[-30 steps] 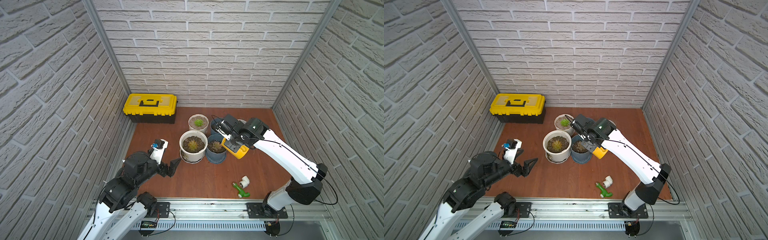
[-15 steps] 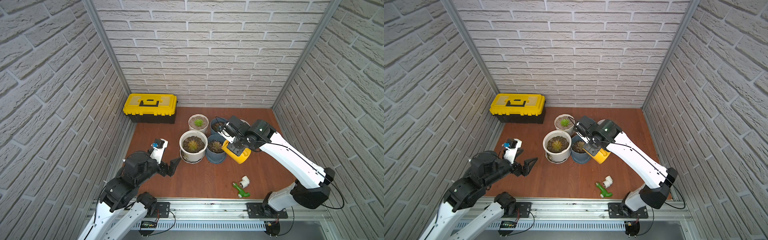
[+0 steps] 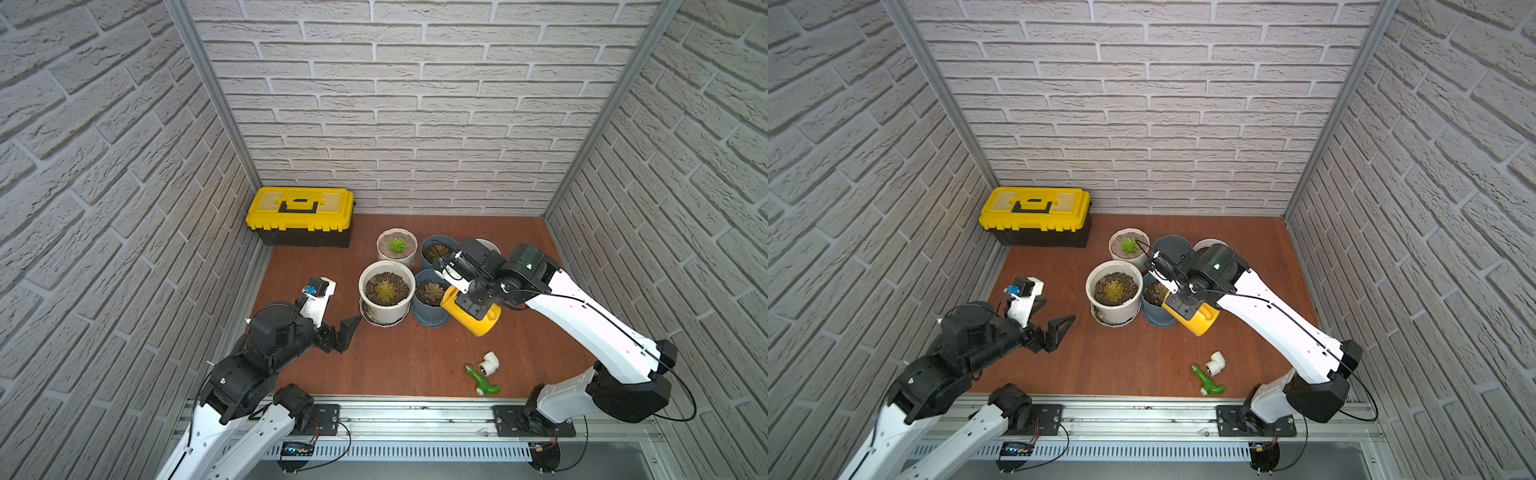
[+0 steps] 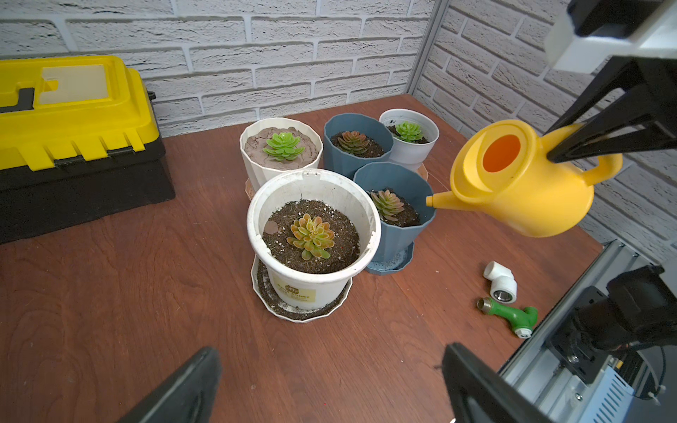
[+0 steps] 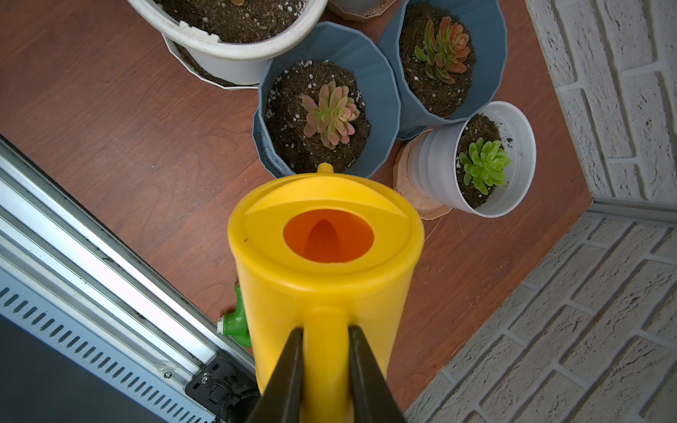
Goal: Water the succulent around the soil edge
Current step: Water the soil of the potted plant with water.
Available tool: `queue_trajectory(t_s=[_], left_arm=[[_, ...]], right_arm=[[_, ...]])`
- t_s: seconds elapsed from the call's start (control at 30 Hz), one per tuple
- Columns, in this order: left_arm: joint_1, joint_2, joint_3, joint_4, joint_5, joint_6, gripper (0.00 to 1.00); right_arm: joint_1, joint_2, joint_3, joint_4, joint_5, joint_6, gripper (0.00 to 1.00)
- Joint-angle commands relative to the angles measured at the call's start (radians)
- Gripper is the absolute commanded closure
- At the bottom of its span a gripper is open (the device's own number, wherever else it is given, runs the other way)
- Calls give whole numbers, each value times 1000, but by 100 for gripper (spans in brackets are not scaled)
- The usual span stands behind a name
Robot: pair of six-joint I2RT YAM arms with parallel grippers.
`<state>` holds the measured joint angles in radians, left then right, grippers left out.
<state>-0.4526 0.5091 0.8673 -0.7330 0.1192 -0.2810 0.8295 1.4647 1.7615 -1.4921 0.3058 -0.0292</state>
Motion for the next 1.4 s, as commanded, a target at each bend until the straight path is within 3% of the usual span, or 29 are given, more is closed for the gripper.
queue_trajectory(t_s=[0.0, 0.8, 1.37], left_arm=[[8, -4, -11, 44, 6, 5, 1], [8, -14, -11, 44, 13, 5, 2], [9, -17, -10, 44, 16, 6, 1]], right_arm=[[20, -9, 23, 14, -31, 19, 97], [42, 109, 108, 119, -97, -16, 98], [36, 206, 175, 179, 8, -15, 98]])
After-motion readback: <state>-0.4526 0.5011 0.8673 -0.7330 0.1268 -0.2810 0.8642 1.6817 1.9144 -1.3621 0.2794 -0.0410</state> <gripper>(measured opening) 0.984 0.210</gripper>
